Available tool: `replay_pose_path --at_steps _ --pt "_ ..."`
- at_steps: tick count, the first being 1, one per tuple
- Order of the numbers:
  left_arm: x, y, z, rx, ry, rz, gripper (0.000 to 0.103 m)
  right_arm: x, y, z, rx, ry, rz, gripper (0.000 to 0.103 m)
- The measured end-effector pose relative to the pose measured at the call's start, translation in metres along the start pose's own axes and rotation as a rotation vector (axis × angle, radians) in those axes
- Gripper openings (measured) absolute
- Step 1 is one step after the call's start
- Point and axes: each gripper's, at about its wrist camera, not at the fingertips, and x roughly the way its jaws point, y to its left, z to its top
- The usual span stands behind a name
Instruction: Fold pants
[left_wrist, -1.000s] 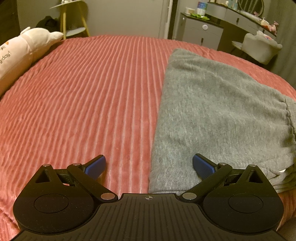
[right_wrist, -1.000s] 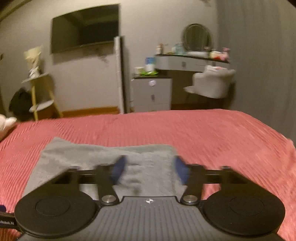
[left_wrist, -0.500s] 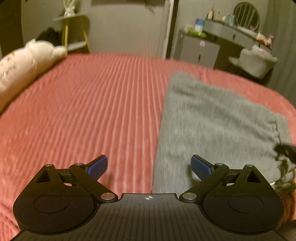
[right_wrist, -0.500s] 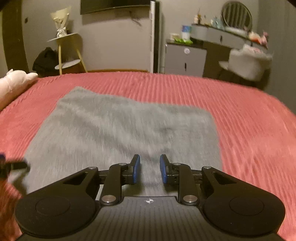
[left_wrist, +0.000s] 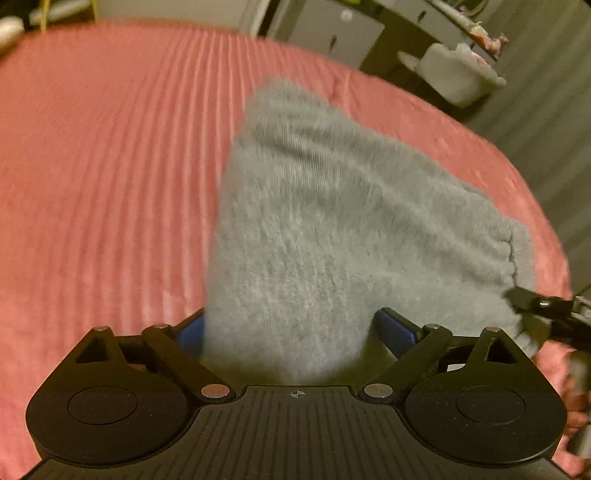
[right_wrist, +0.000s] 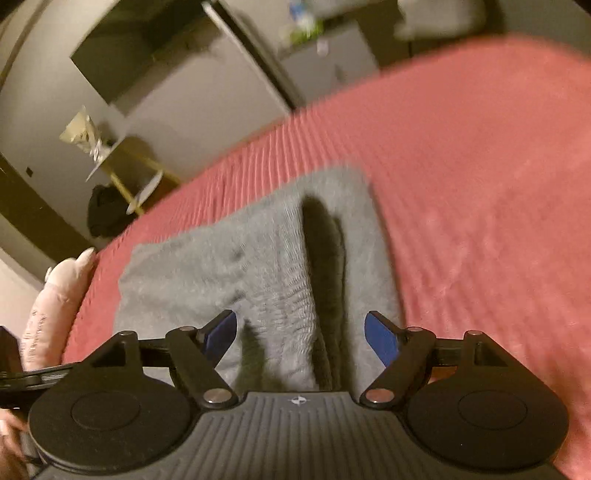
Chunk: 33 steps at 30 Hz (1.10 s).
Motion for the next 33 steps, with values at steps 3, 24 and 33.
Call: replay_pose_path --at_steps 3,24,33 --pt "0.007 -0.001 0.007 0.016 -0.002 -0.019 0.096 0.018 -0.016 0.01 0.118 0.03 0.086 0.08" --pt "-0.011 -0.006 0.007 0.09 -0.092 0.039 0.091 -0.019 0.001 0.026 -0.059 -0.148 -0.061 0.056" --pt "0.019 -0.019 0.017 0.168 -0.003 -0.097 0.092 -0.006 -0.06 0.026 0.095 -0.026 0.093 0.098"
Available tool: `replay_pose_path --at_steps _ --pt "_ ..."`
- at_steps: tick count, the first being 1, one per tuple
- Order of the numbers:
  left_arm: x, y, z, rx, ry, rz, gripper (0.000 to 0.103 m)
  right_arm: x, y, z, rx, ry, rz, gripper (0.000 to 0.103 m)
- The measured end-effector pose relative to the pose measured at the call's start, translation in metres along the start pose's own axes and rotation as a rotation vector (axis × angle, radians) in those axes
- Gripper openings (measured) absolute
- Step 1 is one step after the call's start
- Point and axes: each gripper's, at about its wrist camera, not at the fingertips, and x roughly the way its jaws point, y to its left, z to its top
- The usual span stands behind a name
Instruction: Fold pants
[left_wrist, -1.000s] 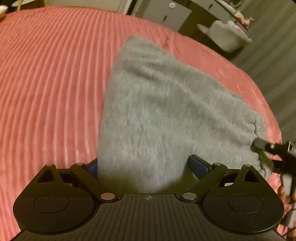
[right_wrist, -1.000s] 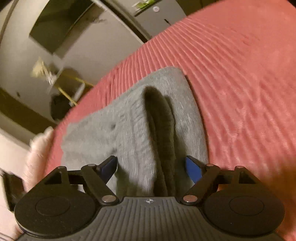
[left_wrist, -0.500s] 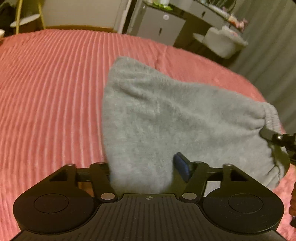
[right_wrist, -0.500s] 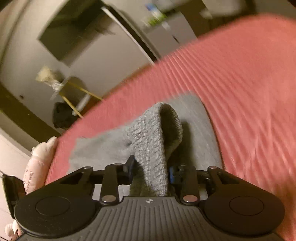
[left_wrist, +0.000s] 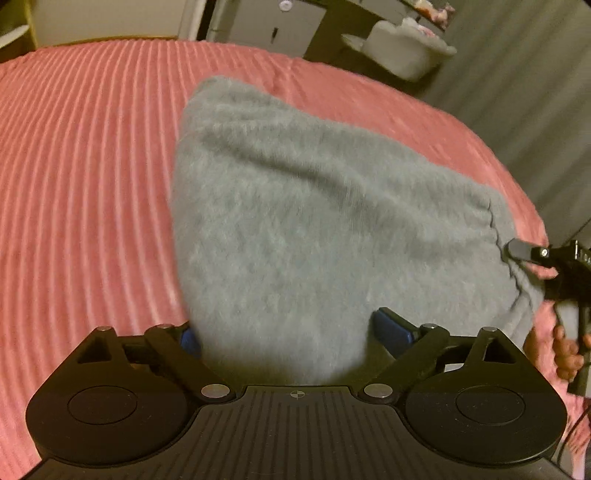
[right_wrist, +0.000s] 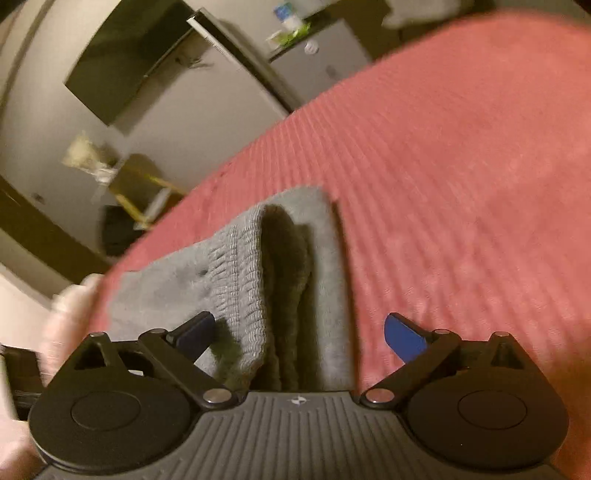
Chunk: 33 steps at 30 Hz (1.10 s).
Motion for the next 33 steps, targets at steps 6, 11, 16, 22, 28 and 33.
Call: replay_pose_path --at_steps 6,11,16,22,28,33 --pt "0.004 0.015 0.012 -0.081 -0.015 -0.039 0.069 0.022 0.006 0.003 -0.049 0.058 0.079 0.06" --pt "0.015 0.021 0.011 -0.104 -0.033 -0.06 0.081 0.019 -0.013 0.008 -0.002 0.105 0.147 0.084" --pt "0.016 -0.001 0.016 -0.034 -0.08 0.024 0.041 0.03 0.023 -0.001 -0.096 0.062 -0.03 0.061" --pt "-0.025 -0.021 0.024 0.013 -0.194 -0.018 0.031 -0.009 0.08 -0.004 -0.241 -0.042 0.002 0.053" --pt "-0.052 -0.028 0.073 -0.028 -0.272 0.078 0.067 -0.026 0.122 0.036 -0.259 -0.146 0.038 0.057" --pt "-0.052 -0.027 0.072 0.062 -0.306 0.478 0.086 -0.033 0.095 0.067 -0.133 -0.204 -0.199 0.082"
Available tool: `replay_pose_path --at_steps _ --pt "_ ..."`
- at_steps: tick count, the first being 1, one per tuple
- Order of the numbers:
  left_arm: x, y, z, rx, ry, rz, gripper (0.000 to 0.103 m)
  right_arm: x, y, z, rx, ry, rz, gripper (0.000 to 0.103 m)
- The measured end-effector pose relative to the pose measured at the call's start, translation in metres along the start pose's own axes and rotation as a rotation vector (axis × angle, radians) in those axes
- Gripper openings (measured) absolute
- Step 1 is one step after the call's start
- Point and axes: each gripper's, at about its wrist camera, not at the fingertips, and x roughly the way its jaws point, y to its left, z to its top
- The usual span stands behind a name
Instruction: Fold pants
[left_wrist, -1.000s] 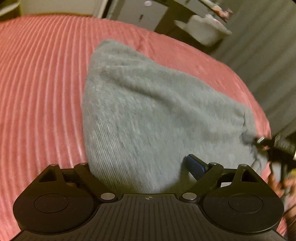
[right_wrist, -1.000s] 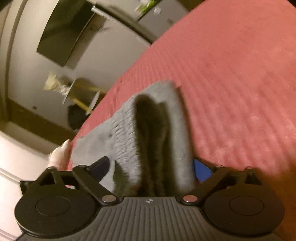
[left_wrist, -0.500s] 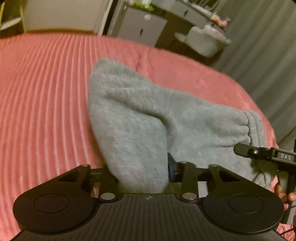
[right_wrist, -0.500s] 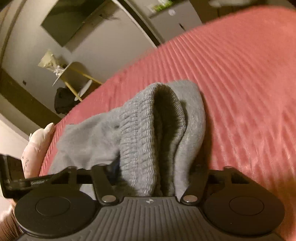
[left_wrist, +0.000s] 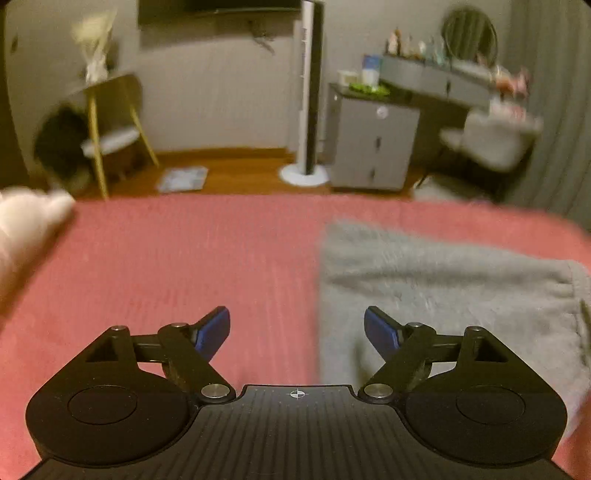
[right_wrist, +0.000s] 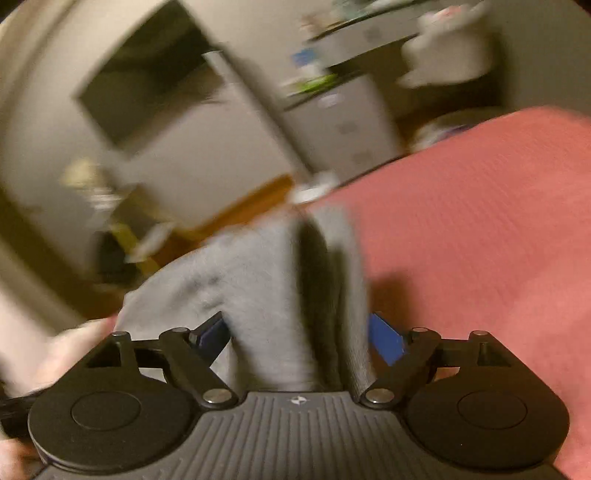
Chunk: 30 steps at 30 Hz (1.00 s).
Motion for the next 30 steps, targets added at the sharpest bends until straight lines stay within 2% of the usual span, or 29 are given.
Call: replay_pose_path --at_steps 2,5,8,11,12,13,14,16,18,20,22,24,25,26,27,28,29,30 --pt "-0.003 -0.005 -0.024 0.062 0.046 -0.036 0.088 -0.012 -0.005 -0.009 -0.008 -0.044 -0.061 0.082" --pt "-0.008 -0.018 -0.068 0.13 0.088 -0.034 0.089 -0.026 -0.021 -0.035 0.051 0.005 0.001 0.082" --pt "-0.019 -0.025 -0.108 0.149 0.063 -0.002 0.091 -0.026 -0.025 -0.069 0.116 0.06 0.046 0.082" --pt "-0.024 -0.03 -0.12 0.104 0.084 -0.041 0.093 -0.014 -0.034 -0.089 0.222 0.091 0.104 0.08" --pt "-0.025 -0.03 -0.124 0.098 0.087 -0.05 0.093 -0.007 -0.037 -0.093 0.274 0.097 0.126 0.07" --pt "-0.023 -0.03 -0.126 0.104 0.088 -0.045 0.093 -0.01 -0.037 -0.098 0.312 0.09 0.147 0.052" --pt "-0.025 -0.031 -0.133 0.11 0.084 -0.031 0.093 -0.011 -0.038 -0.098 0.343 0.077 0.172 0.048" --pt "-0.018 -0.033 -0.133 0.108 0.078 0.004 0.091 -0.012 -0.036 -0.097 0.387 0.052 0.185 0.048" --pt "-0.008 -0.031 -0.133 0.065 0.084 0.019 0.09 -0.001 -0.027 -0.099 0.395 0.067 0.109 0.049" --pt "0.0 -0.025 -0.132 0.003 0.11 0.014 0.089 0.007 -0.029 -0.106 0.437 0.102 0.086 0.058" --pt "0.006 -0.02 -0.133 -0.045 0.127 0.002 0.082 0.012 -0.033 -0.113 0.479 0.113 0.088 0.062" --pt "0.009 -0.019 -0.134 -0.059 0.12 -0.004 0.079 0.016 -0.033 -0.116 0.505 0.082 0.11 0.07" --pt "0.007 -0.019 -0.135 -0.053 0.116 -0.005 0.074 0.019 -0.032 -0.117 0.51 0.059 0.123 0.075" --pt "0.006 -0.02 -0.135 -0.042 0.107 -0.016 0.069 0.026 -0.031 -0.116 0.522 0.047 0.13 0.075" --pt "0.003 -0.02 -0.135 -0.032 0.101 -0.033 0.054 0.032 -0.029 -0.115 0.534 0.05 0.132 0.066" --pt "0.0 -0.019 -0.135 -0.03 0.081 -0.061 0.028 0.037 -0.029 -0.115 0.535 0.051 0.121 0.04" --pt "-0.001 -0.017 -0.133 -0.035 0.058 -0.055 0.019 0.043 -0.027 -0.114 0.517 0.056 0.11 0.038" --pt "-0.004 -0.016 -0.133 -0.041 0.034 -0.039 0.019 0.042 -0.024 -0.111 0.487 0.05 0.113 0.033"
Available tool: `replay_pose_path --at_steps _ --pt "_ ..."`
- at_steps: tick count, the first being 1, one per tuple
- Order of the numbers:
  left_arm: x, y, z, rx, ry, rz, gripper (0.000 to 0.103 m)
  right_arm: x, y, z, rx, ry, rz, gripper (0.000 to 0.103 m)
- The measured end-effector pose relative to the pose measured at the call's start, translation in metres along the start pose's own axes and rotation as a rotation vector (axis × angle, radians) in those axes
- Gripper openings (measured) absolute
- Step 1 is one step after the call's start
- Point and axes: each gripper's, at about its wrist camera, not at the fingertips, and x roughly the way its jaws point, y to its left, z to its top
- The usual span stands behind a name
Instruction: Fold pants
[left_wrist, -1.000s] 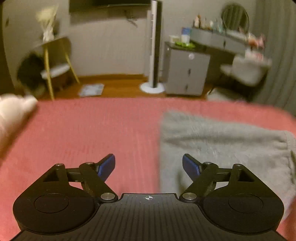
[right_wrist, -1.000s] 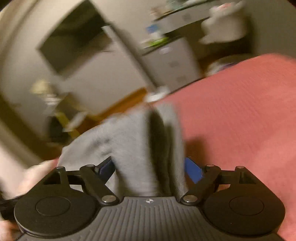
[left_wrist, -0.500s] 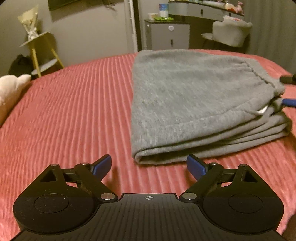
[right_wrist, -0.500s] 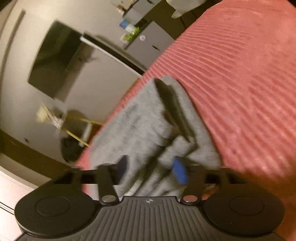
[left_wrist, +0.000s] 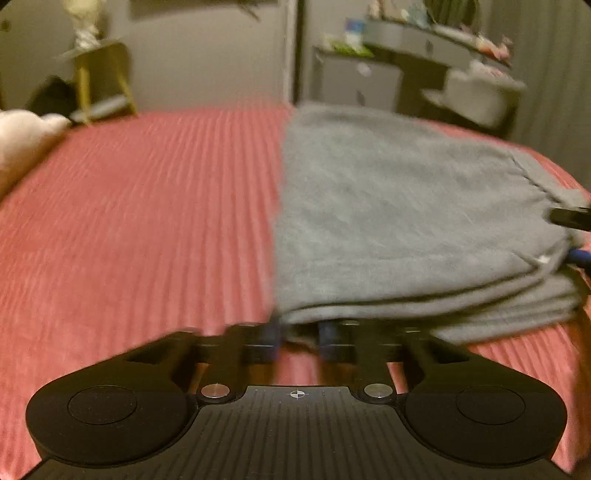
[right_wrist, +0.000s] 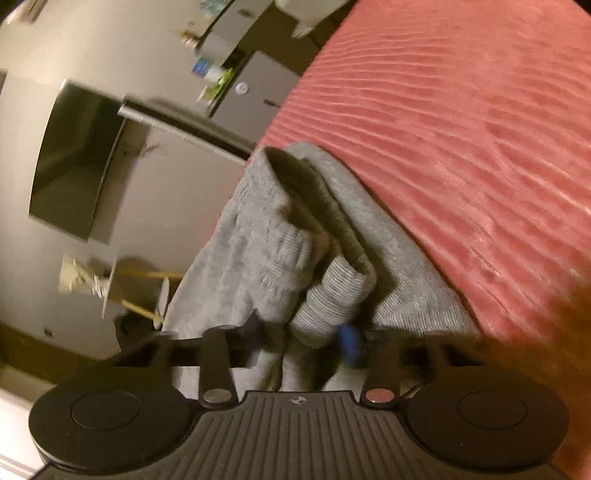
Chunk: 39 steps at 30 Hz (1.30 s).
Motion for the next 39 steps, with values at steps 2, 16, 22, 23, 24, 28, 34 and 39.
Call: replay_pose_path --at_steps 2,16,22,23,24,28,34,39 --pt "-0.003 0.004 -0.002 -0.006 -0.016 -0.024 0.019 -0.018 0.009 0.001 -0.052 -0.051 0.051 0.032" --pt "-0.004 0.001 -0.013 -0.011 0.023 -0.005 0.071 -0.054 -0.053 -0.029 0.167 -0.066 0.023 0.077" --pt "-0.001 -0.002 -0.015 -0.035 0.042 -0.004 0.071 -0.029 -0.065 -0.03 0.303 -0.019 0.202 0.045" --pt "0.0 -0.003 -0.015 -0.025 0.041 0.002 0.071 -0.026 -0.064 -0.031 0.298 -0.006 0.192 0.036" --pt "0.002 -0.005 -0.013 -0.021 0.042 0.005 0.071 -0.022 -0.063 -0.03 0.285 -0.004 0.177 0.023" --pt "0.002 -0.007 -0.014 -0.01 0.041 0.016 0.072 -0.011 -0.065 -0.028 0.298 -0.001 0.16 0.024" --pt "0.004 -0.007 -0.013 -0.006 0.042 0.016 0.072 0.001 -0.081 -0.023 0.394 -0.003 0.219 0.03" --pt "0.005 -0.007 -0.013 0.001 0.038 0.019 0.072 -0.004 -0.082 -0.021 0.358 -0.081 0.203 0.029"
